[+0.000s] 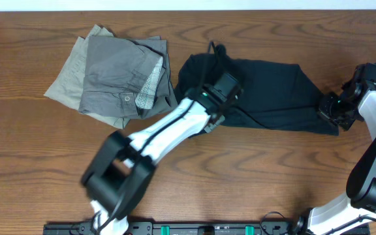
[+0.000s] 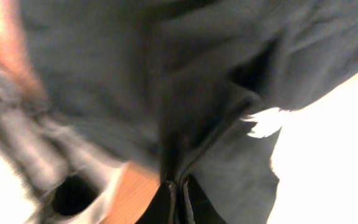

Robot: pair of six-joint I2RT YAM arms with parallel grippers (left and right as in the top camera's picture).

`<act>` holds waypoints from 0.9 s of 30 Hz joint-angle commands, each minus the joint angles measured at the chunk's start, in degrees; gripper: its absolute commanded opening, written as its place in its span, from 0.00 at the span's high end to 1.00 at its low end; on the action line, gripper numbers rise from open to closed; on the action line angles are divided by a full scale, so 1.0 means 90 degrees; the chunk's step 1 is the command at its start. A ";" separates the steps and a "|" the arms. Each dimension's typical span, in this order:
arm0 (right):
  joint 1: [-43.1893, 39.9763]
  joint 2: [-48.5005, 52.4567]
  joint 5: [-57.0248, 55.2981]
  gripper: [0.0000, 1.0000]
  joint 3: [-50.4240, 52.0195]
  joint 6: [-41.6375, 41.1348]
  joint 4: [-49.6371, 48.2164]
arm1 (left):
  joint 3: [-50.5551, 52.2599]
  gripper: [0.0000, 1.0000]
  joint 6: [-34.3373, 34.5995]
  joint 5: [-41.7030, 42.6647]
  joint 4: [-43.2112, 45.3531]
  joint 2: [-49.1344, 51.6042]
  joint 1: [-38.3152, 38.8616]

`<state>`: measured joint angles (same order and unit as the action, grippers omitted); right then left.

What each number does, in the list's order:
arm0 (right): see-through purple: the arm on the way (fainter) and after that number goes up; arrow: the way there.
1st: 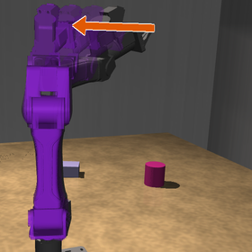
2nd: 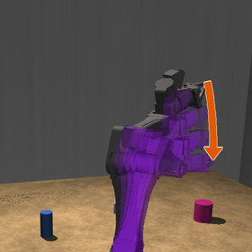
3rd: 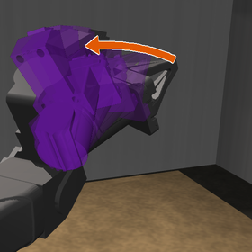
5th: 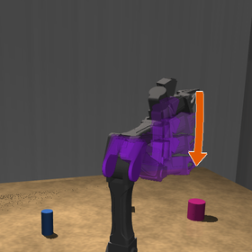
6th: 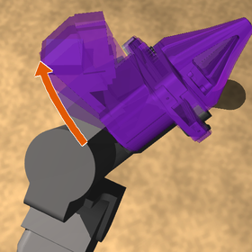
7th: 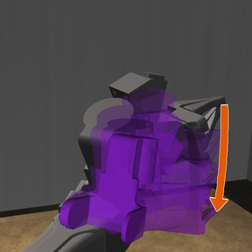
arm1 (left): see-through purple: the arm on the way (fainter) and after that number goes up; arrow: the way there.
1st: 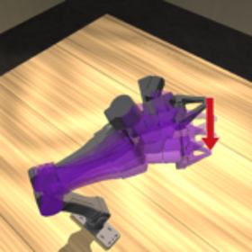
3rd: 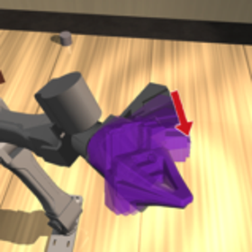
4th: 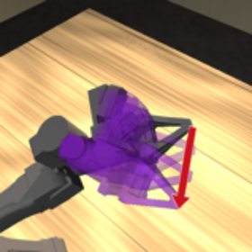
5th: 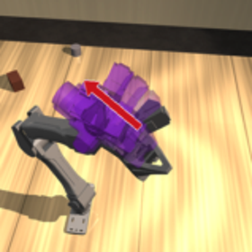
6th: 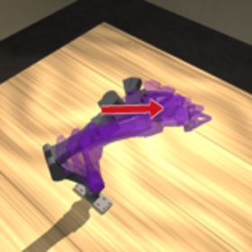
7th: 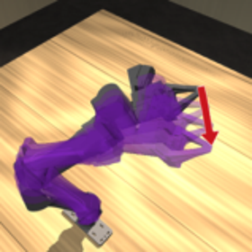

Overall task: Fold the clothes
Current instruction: 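Drag the shirt's left end toward the shorts with the left gripper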

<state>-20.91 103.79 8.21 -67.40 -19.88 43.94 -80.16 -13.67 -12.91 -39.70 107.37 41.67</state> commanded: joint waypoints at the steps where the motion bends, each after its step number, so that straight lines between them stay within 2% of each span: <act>1: -0.0270 0.0039 0.0056 0.96 -0.0068 0.0189 0.0053 | -0.0163 0.94 0.0104 -0.0576 -0.0289 -0.0835 -0.0374; 6: -0.0678 0.0039 0.0644 0.96 -0.0066 0.0192 0.0151 | -0.0163 0.94 0.0102 -0.0078 -0.0488 -0.1207 -0.0906; 10: -0.0763 0.0041 0.0590 0.87 -0.0066 0.0216 0.0189 | -0.0163 0.94 0.0102 -0.0070 -0.0488 -0.1214 -0.1001; 16: -0.0843 0.0041 0.0593 0.86 -0.0066 0.0214 0.0066 | -0.0163 0.94 0.0100 -0.0199 -0.0510 -0.1214 -0.1025; 18: -0.0840 0.0041 0.0593 0.81 -0.0063 0.0214 0.0073 | -0.0163 0.94 0.0100 -0.0214 -0.0515 -0.1214 -0.1027; 21: -0.0840 0.0041 0.0593 0.64 -0.0051 0.0216 0.0126 | -0.0163 0.94 0.0102 -0.0216 -0.0515 -0.1214 -0.1027; 27: -0.0835 0.0044 0.0590 0.63 0.0068 0.0216 0.0427 | -0.0163 0.94 0.0102 -0.0214 -0.0546 -0.1214 -0.1027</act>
<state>-28.01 103.79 13.30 -67.37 -18.26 47.92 -81.01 -13.45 -13.93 -44.42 96.27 32.71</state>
